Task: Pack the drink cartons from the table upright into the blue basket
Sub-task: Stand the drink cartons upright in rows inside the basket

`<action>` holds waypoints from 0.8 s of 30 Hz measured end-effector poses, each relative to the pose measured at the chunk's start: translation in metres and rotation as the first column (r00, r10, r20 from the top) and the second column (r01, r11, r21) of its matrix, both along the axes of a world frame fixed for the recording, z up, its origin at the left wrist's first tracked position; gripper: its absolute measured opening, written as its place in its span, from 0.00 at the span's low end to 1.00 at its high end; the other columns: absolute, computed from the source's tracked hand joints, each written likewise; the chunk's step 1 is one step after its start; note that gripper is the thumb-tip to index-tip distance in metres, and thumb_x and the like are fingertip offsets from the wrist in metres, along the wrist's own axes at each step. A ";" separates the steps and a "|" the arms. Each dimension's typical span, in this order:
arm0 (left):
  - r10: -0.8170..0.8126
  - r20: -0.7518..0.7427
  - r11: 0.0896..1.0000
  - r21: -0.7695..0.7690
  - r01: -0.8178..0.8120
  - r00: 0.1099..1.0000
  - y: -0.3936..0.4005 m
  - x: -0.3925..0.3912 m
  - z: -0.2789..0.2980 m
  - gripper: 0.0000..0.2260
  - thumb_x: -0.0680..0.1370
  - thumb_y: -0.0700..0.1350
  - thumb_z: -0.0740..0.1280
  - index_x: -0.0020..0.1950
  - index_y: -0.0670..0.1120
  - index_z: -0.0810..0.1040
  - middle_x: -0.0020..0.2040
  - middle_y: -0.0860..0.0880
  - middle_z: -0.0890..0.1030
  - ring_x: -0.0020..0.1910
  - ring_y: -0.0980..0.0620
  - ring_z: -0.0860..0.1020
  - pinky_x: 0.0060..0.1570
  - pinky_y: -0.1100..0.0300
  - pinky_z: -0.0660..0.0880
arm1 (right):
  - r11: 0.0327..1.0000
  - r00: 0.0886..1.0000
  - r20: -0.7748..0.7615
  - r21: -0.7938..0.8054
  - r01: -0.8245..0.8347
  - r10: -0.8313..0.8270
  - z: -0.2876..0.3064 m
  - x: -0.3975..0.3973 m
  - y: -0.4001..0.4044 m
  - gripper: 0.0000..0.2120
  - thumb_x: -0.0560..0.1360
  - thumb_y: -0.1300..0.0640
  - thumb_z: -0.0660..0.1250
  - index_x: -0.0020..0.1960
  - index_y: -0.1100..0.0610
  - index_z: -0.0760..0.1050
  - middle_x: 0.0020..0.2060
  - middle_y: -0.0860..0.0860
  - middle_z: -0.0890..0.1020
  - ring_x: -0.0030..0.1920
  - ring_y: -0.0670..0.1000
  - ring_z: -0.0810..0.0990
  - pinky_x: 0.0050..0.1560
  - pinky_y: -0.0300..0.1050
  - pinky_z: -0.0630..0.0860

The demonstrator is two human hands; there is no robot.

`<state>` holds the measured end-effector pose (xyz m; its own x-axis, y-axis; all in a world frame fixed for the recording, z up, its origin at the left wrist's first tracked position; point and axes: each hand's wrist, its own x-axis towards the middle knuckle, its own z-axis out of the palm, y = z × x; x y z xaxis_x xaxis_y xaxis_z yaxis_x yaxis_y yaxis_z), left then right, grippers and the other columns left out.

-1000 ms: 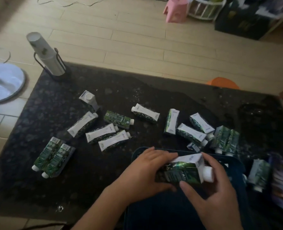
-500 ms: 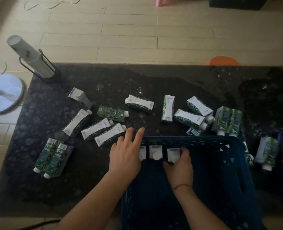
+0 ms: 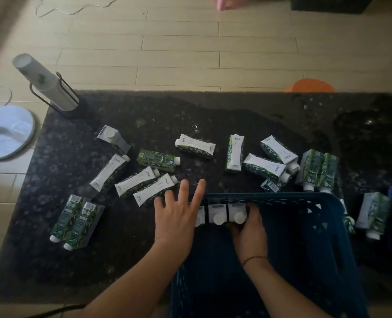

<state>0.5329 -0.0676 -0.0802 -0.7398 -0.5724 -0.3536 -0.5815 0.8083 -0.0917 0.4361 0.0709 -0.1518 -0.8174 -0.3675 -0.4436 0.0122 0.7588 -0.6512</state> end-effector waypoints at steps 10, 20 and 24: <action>0.083 0.050 0.992 0.092 -0.087 0.995 0.001 -0.005 0.009 0.55 0.69 0.66 0.69 0.74 0.56 0.27 0.78 0.45 0.48 0.72 0.40 0.58 0.70 0.40 0.56 | 0.909 0.955 0.088 0.293 -0.297 0.283 0.018 -0.019 0.034 0.29 0.71 0.60 0.70 0.69 0.53 0.66 0.60 0.54 0.77 0.55 0.52 0.78 0.56 0.45 0.77; 0.065 -0.543 0.978 0.201 0.054 0.837 0.041 -0.125 0.040 0.20 0.75 0.63 0.61 0.60 0.54 0.76 0.58 0.53 0.78 0.61 0.45 0.74 0.63 0.38 0.67 | 0.869 0.868 -0.178 0.286 -0.405 0.463 0.143 -0.123 0.059 0.05 0.73 0.46 0.66 0.48 0.43 0.75 0.33 0.42 0.77 0.35 0.43 0.76 0.35 0.36 0.72; -0.056 -0.427 0.916 0.337 0.216 0.903 0.031 -0.194 0.019 0.17 0.76 0.49 0.64 0.65 0.54 0.73 0.59 0.53 0.77 0.57 0.47 0.76 0.54 0.52 0.72 | 0.918 0.901 -0.254 0.279 -0.281 0.353 0.126 -0.182 0.048 0.08 0.73 0.47 0.66 0.50 0.48 0.76 0.38 0.46 0.80 0.41 0.50 0.79 0.41 0.48 0.78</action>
<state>0.3391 -0.0368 -0.0613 -0.9231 -0.3429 -0.1739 -0.3843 0.8096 0.4437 0.2539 0.1184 -0.0259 -0.7798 -0.5462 -0.3059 -0.4182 0.8181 -0.3947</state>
